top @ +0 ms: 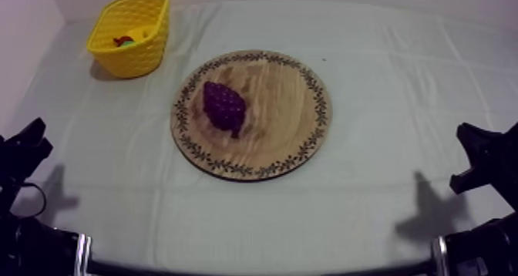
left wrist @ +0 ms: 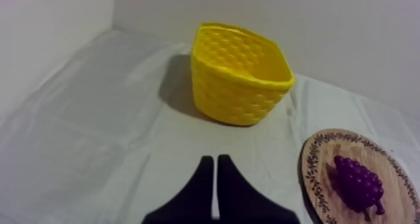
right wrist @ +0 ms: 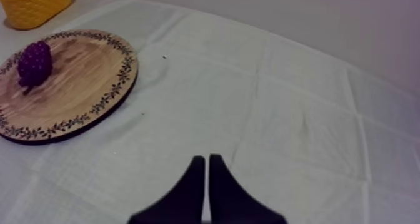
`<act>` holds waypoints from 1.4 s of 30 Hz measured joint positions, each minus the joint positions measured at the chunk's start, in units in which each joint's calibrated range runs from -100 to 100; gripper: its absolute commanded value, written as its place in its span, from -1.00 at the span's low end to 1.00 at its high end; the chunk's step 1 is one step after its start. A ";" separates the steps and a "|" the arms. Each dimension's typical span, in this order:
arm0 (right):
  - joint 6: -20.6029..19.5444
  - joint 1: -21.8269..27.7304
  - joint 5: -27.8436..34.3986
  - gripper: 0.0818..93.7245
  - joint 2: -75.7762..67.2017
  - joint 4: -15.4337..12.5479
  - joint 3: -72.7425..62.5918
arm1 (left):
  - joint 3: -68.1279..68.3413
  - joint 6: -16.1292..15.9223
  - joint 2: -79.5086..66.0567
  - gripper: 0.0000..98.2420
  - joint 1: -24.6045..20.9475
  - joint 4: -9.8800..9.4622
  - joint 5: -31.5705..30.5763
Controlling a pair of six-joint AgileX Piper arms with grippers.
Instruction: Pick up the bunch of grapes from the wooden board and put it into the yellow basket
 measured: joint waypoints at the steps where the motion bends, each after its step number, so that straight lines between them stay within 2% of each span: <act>1: 0.00 0.00 0.00 -0.99 0.00 0.00 0.00 | -0.44 0.23 0.00 -1.00 0.11 0.00 0.67; 5: 0.00 0.00 0.00 -0.99 0.00 0.00 0.00 | -2.46 2.74 -0.05 -0.98 0.75 0.31 5.79; 10: 0.00 0.00 0.00 -0.99 0.00 0.00 0.00 | -6.34 4.32 2.17 -0.99 1.73 0.28 12.06; 15: 0.00 0.00 0.00 -0.99 0.00 0.00 0.00 | -11.27 3.72 5.99 -0.99 1.82 0.22 15.45; 25: 0.00 0.00 0.00 -0.99 0.00 0.00 0.00 | -25.93 -0.45 18.40 -1.00 1.60 -0.12 19.91; 31: 0.00 0.00 0.00 -0.99 0.00 0.00 0.00 | -36.98 1.62 26.83 -1.00 1.67 -0.51 24.91; 35: 0.00 0.00 0.00 -0.99 0.00 0.00 0.00 | -44.74 2.82 32.34 -1.00 2.21 -0.46 26.11; 38: 0.00 0.00 0.00 -0.99 0.00 0.00 0.00 | -50.75 2.88 37.03 -1.00 2.97 -0.60 27.02; 42: 0.00 0.00 0.00 -0.99 0.00 0.00 0.00 | -59.91 2.76 43.48 -1.00 4.64 -1.76 28.95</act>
